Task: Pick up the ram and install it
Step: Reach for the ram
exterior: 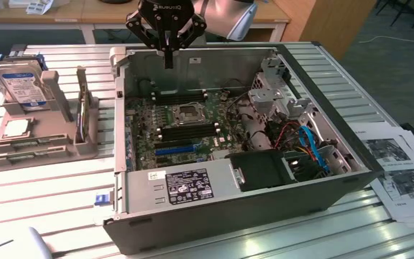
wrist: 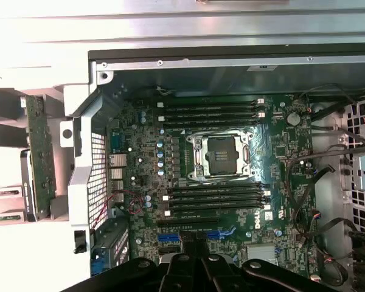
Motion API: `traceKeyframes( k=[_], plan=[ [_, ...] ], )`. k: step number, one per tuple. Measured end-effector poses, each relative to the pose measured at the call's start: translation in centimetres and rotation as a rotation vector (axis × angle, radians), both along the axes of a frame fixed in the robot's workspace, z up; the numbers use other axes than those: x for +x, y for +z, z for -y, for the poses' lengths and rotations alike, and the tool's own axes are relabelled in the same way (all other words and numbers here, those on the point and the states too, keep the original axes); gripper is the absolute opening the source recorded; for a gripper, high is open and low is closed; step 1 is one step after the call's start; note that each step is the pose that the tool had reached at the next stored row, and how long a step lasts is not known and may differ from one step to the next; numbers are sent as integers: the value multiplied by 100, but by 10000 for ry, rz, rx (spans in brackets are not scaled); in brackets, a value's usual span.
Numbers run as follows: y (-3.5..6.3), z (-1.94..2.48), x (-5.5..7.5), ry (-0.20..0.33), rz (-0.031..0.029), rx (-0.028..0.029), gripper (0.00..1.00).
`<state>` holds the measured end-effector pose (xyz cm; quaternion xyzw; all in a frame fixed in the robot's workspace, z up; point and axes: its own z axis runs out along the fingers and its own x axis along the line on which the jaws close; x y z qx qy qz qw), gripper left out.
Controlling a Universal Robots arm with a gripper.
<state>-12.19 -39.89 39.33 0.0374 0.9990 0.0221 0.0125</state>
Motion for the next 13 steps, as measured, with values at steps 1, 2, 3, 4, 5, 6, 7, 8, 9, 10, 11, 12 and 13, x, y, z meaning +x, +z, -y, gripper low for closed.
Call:
traceKeyframes(
  k=[1, 2, 3, 4, 5, 6, 7, 8, 9, 10, 11, 12, 13],
  plan=[
    [0, 0, 0, 0, 0, 0, 10],
    [0, 0, 0, 0, 0, 0, 10],
    [0, 0, 0, 0, 1, 0, 10],
    [0, 0, 0, 0, 0, 0, 10],
    [0, 0, -4, -1, 0, 0, 10],
    [0, 0, -14, -1, -1, -1, 10],
    [0, 0, -28, 0, -1, -2, 10],
    [-1, 0, -50, -1, 0, -1, 10],
    [-1, 0, -72, 0, 0, 0, 10],
    [-2, 0, -99, -1, 0, 0, 10],
    [-2, 0, -128, -1, 0, 0, 10],
    [-2, 0, -158, 1, 0, 0, 10],
    [-3, 0, -190, 1, 0, -1, 10]
  ],
)
